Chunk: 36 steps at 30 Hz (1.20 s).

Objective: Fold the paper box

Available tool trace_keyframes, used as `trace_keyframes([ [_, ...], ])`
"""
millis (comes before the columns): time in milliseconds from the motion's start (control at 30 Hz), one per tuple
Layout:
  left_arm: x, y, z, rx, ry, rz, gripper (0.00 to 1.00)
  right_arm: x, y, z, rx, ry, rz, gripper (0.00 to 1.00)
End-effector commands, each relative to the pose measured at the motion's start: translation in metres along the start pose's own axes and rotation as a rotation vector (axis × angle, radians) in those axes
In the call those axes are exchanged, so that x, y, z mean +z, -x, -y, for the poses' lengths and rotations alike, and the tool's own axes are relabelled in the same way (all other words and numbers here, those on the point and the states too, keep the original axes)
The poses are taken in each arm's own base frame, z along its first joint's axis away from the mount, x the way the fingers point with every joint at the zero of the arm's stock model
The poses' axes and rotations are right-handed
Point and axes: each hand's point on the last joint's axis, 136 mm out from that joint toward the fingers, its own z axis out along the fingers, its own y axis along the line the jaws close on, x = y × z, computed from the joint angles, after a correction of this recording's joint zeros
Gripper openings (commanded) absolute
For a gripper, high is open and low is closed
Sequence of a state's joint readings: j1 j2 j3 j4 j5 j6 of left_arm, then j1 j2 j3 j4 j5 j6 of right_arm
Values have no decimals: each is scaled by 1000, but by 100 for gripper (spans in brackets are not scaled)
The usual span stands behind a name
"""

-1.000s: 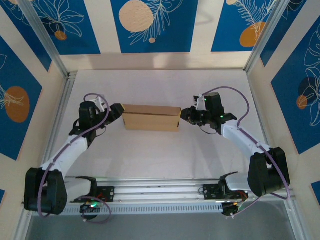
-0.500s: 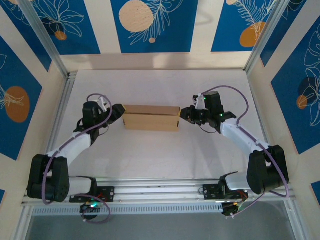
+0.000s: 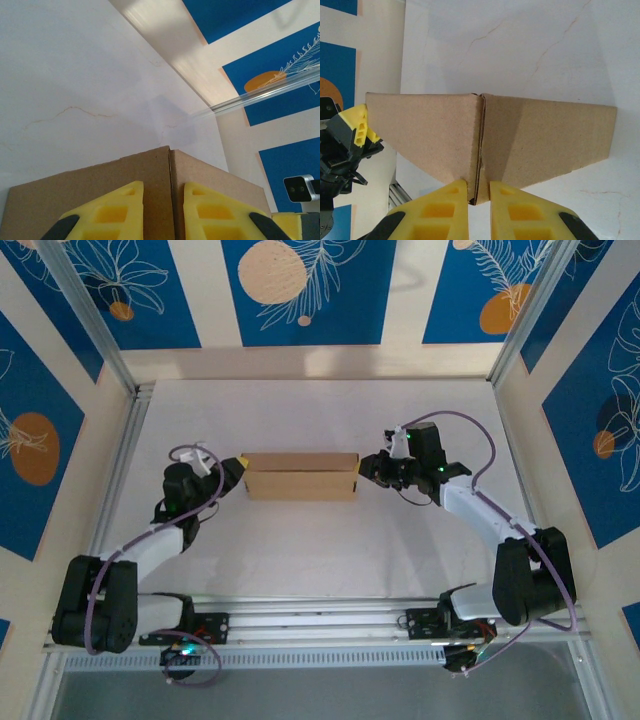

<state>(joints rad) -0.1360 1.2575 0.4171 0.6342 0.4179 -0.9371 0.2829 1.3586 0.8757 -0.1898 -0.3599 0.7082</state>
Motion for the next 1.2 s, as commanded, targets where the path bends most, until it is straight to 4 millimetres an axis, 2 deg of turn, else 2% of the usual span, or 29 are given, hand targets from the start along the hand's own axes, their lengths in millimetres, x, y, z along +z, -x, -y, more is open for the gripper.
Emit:
trace_keyframes([
  [0, -18, -64, -91, -132, 327, -172, 15, 8, -28, 46, 129, -155, -92, 18],
  [67, -18, -60, -87, -102, 345, -178, 14, 4, -21, 35, 105, -129, -71, 23],
  [200, -20, -44, -72, -27, 369, -164, 18, -8, -5, 11, 48, -93, -32, 42],
  [333, -18, -33, -59, 8, 367, -158, 20, -17, 10, -4, 25, -61, 0, 52],
  [467, -15, -29, -53, 17, 363, -162, 21, -13, 16, -15, 16, -28, -22, 61],
  [633, -12, -31, -52, 26, 364, -174, 21, -4, 26, -20, -9, -55, -21, 66],
  [767, -9, -31, -48, 32, 358, -180, 22, 9, 26, -18, -7, -75, -55, 67],
  [933, -3, -37, -42, 57, 350, -206, 23, 31, 8, -18, -49, -101, -124, 61],
  [1033, -1, -43, -42, 73, 358, -226, 24, 43, -6, -8, -83, -160, -159, 58],
  [1167, -2, -51, -50, 80, 377, -245, 24, 53, -17, 17, -87, -257, -197, 51],
])
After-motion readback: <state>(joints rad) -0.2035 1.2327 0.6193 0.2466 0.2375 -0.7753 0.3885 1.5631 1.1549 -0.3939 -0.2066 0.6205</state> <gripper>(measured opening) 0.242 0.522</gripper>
